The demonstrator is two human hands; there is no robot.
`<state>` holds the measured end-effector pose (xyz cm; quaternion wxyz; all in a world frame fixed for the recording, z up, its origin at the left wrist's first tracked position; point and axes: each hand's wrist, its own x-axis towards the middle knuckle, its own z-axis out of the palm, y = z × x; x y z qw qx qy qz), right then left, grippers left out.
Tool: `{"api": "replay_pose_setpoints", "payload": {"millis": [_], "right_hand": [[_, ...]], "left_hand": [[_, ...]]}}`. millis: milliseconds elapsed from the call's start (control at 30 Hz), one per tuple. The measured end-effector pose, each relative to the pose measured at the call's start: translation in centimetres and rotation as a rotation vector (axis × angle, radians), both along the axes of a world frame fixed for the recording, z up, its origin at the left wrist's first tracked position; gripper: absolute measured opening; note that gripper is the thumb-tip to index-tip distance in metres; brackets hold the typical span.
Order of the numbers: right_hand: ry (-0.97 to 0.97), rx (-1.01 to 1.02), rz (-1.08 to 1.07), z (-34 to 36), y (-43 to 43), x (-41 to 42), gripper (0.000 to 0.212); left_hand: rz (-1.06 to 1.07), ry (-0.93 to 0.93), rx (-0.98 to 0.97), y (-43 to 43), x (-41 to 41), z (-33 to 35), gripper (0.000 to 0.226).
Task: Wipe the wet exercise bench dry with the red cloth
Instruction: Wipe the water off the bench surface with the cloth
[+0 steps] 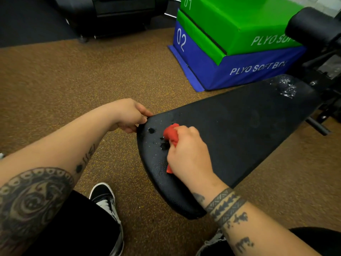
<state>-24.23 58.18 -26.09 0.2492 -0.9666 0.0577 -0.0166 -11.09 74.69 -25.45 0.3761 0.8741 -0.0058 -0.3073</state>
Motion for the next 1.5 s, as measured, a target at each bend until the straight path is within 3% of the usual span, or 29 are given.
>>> {"api": "replay_pose_setpoints", "payload": {"millis": [167,267,333,367,433,533,600,733,833,900,967,1033,1100,1167,1233,1300,1400,1500], "right_hand": [[0.003,0.077,0.123,0.0,2.6,-0.9,0.027],[0.094,0.476,0.112,-0.1,2.8,-0.5,0.024],[0.078,0.642,-0.004,-0.3,2.2,0.4,0.022],[0.027,0.612,-0.043,-0.5,1.7,0.9,0.023],[-0.054,0.367,-0.041,-0.4,1.1,1.1,0.025],[-0.037,0.008,0.196,0.0,2.5,-0.5,0.031],[-0.018,-0.043,0.308,0.6,4.0,-1.4,0.038],[0.026,0.162,0.353,0.2,4.7,-1.7,0.038],[-0.040,0.456,0.155,-0.4,4.1,-1.5,0.029],[-0.096,0.623,-0.035,-0.5,2.9,-0.2,0.018],[-0.147,0.639,-0.157,0.3,1.4,1.5,0.012],[-0.157,0.657,-0.191,0.7,0.3,2.8,0.025],[-0.131,0.791,-0.231,0.6,0.2,3.8,0.044],[-0.062,0.981,-0.276,0.5,0.5,4.8,0.053],[0.030,1.155,-0.252,1.1,0.9,5.8,0.049],[0.066,1.107,-0.169,1.9,1.1,6.9,0.035],[-0.060,0.776,-0.026,3.5,1.3,9.4,0.017],[-0.213,0.618,-0.041,5.7,1.4,12.2,0.022]], "left_hand": [[0.001,0.020,-0.004,0.0,0.4,0.3,0.030],[0.012,0.062,-0.016,0.5,0.6,0.6,0.026],[0.029,0.101,-0.034,0.8,0.6,0.8,0.023],[0.032,0.114,-0.040,0.9,0.6,1.0,0.023],[0.024,0.122,-0.052,1.0,0.6,1.3,0.022],[-0.001,0.100,-0.047,0.8,0.7,1.7,0.019],[0.014,0.102,-0.049,0.6,0.6,1.8,0.020],[0.054,0.101,-0.046,0.1,0.6,2.1,0.024],[0.069,0.041,-0.094,0.0,0.7,2.1,0.023],[0.050,-0.046,-0.206,-0.2,0.8,2.4,0.025],[0.023,-0.049,-0.439,-0.7,0.6,2.9,0.032],[-0.032,0.067,-0.650,-0.9,0.3,3.4,0.051],[-0.147,0.164,-0.702,-0.8,0.0,3.7,0.067],[-0.182,0.146,-0.650,-0.5,-0.1,3.7,0.059],[-0.090,0.066,-0.597,-0.1,0.2,3.9,0.036],[0.048,-0.013,-0.606,0.4,0.5,4.2,0.032],[0.261,-0.151,-0.745,1.7,1.2,5.0,0.047],[0.321,-0.372,-0.696,2.5,1.4,5.5,0.045]]}}
